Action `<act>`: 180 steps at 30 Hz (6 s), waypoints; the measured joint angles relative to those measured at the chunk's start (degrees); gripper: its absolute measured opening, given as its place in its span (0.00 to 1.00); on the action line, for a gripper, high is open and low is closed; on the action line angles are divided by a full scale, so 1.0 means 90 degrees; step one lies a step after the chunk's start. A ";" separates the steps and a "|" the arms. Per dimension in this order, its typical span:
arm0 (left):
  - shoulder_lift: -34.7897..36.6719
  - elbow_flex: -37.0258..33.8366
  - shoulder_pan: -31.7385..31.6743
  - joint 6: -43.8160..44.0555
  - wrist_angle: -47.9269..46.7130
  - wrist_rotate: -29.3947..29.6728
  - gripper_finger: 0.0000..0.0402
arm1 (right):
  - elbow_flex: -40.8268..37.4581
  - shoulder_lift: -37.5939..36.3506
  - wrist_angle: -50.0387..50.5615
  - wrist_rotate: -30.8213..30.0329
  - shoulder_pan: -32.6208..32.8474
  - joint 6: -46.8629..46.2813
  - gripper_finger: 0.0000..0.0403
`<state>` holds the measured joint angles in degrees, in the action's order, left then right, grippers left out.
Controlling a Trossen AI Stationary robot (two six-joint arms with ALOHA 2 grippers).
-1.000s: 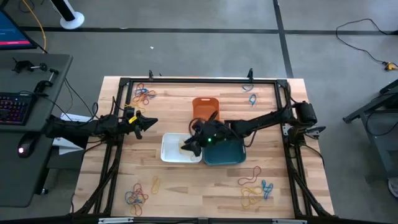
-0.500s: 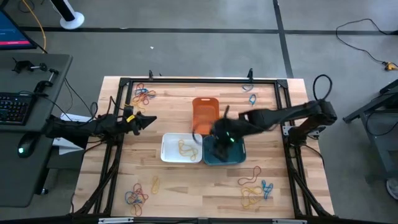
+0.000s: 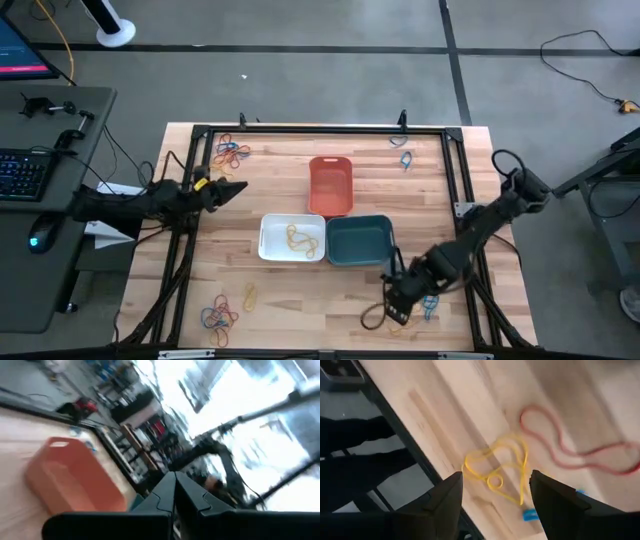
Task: Sort rubber bands into baskets
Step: Put the yellow rubber band into the white bin
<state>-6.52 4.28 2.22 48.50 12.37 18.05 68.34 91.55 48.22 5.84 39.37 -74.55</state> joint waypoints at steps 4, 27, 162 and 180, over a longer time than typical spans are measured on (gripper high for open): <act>-0.0700 0.1249 0.0000 -0.0664 -0.1514 -0.0271 0.01 | -0.0271 0.0000 -0.0043 0.0021 0.0258 -0.0005 0.55; -0.5866 0.5568 0.0194 -0.3330 -0.6255 0.0053 0.45 | -0.1185 0.1104 -0.1878 0.0333 0.0213 0.2454 0.55; -0.4987 0.7166 0.0517 -0.3367 -0.6182 0.1020 0.45 | 0.0868 -0.1436 0.0848 0.0639 -0.0276 0.1167 0.00; -0.4989 0.7166 0.0517 -0.3348 -0.6166 0.1180 0.45 | 0.0843 -0.1549 0.0598 -0.0307 -0.0785 0.2111 0.00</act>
<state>-51.41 68.77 6.87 18.37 -43.13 28.67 75.92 77.60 53.60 3.08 32.31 -55.56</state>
